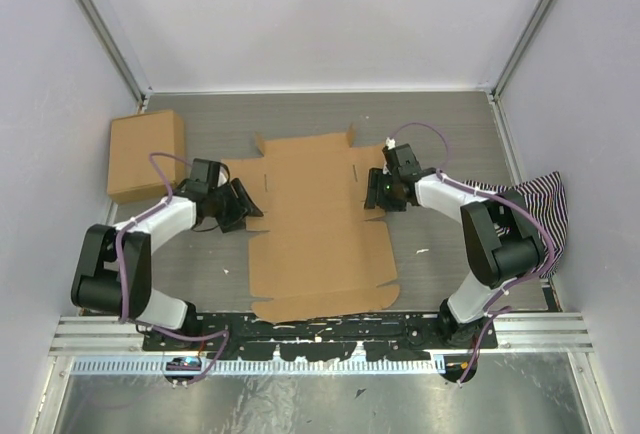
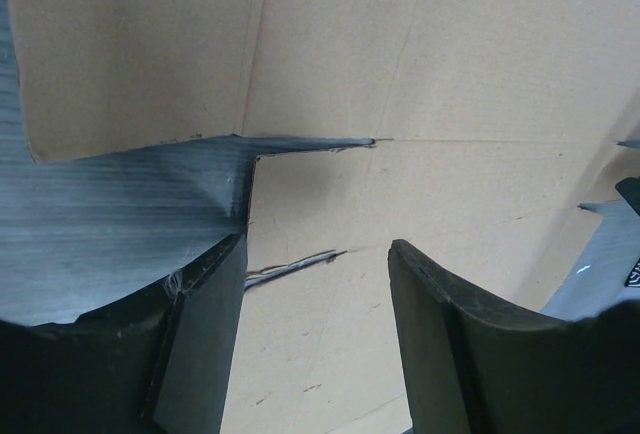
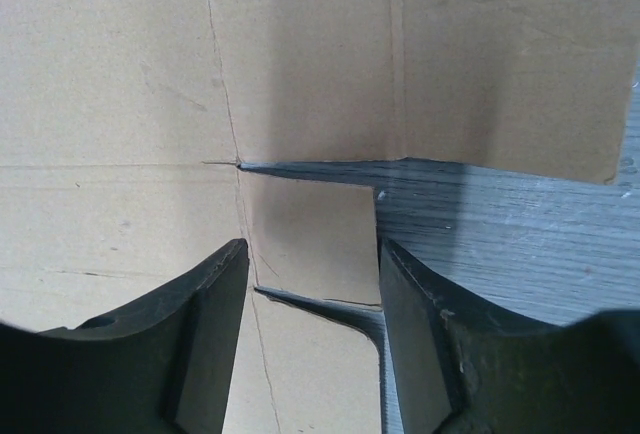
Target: Fold the paper box
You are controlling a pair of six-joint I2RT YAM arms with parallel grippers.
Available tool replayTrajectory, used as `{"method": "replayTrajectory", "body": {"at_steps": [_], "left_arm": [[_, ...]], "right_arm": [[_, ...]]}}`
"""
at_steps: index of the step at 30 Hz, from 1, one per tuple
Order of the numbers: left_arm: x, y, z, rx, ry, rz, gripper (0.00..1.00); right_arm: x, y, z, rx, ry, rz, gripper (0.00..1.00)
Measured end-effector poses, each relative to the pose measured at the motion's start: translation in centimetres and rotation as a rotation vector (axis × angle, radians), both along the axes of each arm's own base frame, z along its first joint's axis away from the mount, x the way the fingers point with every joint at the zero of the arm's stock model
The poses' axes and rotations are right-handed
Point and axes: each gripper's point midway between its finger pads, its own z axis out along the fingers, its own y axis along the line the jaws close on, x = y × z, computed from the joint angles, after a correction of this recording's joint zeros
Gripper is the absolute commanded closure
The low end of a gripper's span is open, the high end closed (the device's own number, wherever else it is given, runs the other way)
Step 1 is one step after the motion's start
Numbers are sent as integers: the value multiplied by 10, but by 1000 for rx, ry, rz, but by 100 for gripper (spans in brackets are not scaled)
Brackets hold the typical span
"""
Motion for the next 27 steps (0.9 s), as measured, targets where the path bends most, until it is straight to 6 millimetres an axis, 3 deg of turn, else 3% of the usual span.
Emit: {"method": "replayTrajectory", "body": {"at_steps": [4,11,19,27], "left_arm": [[-1,-2,16,9,-45,-4,36],[2,-26,37,-28,-102,-48,37],[-2,-57,10,-42,-21,-113,38],[19,-81,-4,-69,-6,-141,39]], "right_arm": [[0,2,2,-28,-4,5,42],[-2,10,6,-35,-5,21,43],[-12,31,9,-26,-2,72,43],[-6,33,23,-27,-16,70,43]]}}
